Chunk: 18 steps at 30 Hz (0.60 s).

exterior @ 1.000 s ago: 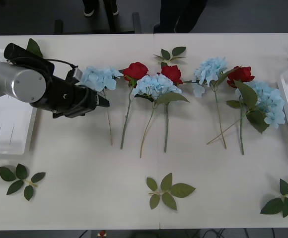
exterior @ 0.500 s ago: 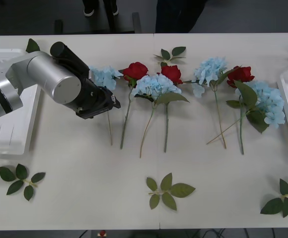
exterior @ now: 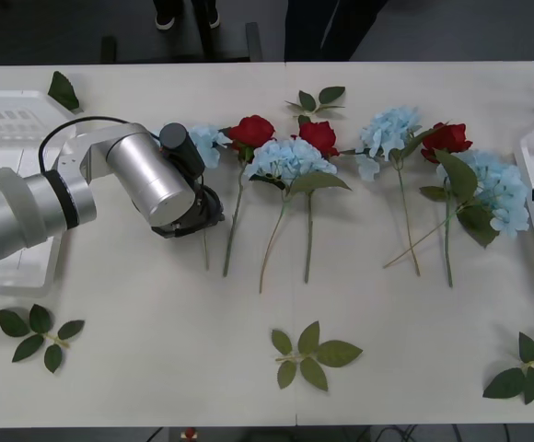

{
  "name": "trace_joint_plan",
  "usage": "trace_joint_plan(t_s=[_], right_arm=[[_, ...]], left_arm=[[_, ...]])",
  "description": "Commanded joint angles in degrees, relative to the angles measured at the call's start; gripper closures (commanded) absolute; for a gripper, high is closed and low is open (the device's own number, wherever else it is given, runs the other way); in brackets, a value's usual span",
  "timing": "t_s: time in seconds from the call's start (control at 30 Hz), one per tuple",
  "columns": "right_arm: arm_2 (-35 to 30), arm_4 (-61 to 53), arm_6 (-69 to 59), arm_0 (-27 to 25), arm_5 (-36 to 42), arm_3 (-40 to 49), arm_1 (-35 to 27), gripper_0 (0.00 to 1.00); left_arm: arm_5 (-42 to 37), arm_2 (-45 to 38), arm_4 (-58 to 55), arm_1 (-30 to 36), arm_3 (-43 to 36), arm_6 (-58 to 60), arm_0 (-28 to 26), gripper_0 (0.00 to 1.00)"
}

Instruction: Place the red flowers into the right box and the blue flowers into the left box. If a person shows an open palm, hand one flower to the person first, then continue sorting.

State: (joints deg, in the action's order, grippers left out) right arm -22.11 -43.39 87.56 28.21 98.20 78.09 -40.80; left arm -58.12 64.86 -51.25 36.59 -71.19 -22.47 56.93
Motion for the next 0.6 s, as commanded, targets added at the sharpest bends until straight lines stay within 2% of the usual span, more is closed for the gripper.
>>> trace_joint_plan(t_s=[0.03, 0.33, 0.6], right_arm=[[1.7, -0.5, -9.9, 0.4, 1.4, 4.6, 3.5, 0.11], [6.7, 0.9, -31.7, -1.2, 1.8, 16.7, 11.6, 0.11], [14.4, 10.4, -40.8, -8.4, -5.9, 25.5, 14.1, 0.11]], left_arm=[[0.4, -1.6, 1.0, -0.6, 0.7, -0.8, 2.0, 0.00], [0.4, -1.6, 3.0, -3.2, 3.2, -0.9, 2.0, 0.00], [2.6, 1.8, 7.4, -5.4, 7.0, -1.0, 2.0, 0.00]])
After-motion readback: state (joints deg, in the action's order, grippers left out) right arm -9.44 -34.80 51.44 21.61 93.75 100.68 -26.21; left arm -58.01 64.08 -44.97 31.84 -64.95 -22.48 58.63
